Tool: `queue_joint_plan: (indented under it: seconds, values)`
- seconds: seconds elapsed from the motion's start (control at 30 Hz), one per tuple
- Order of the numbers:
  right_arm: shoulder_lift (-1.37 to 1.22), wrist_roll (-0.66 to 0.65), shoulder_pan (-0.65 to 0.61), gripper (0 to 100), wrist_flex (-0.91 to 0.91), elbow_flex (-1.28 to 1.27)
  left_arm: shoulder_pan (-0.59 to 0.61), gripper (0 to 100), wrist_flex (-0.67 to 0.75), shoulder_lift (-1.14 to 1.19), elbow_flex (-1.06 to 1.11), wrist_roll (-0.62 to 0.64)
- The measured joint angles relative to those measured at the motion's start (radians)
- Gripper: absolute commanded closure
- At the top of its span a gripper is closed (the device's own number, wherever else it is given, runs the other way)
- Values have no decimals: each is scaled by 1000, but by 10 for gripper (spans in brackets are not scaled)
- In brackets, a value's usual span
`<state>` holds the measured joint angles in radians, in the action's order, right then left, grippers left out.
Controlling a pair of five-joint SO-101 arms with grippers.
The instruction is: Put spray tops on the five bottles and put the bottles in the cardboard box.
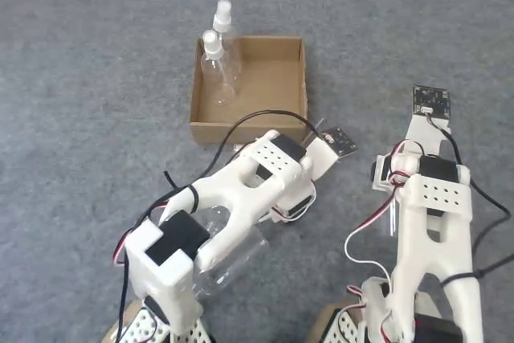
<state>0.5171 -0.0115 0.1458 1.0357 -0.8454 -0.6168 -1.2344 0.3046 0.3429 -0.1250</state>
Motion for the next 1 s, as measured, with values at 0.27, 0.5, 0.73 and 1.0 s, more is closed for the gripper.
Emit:
queue_joint_plan:
  seconds: [0.27, 0.5, 0.73, 1.0]
  values:
    - [0, 0, 0, 992, 0, 0, 0, 974, -8, 2, -11, 0]
    - [0, 0, 0, 992, 0, 0, 6, 975, -110, 3, -98, 3]
    - [0, 0, 0, 992, 0, 0, 11, 983, -160, -20, -110, 3]
    - [0, 0, 0, 992, 0, 0, 11, 982, -173, -322, -5, 3]
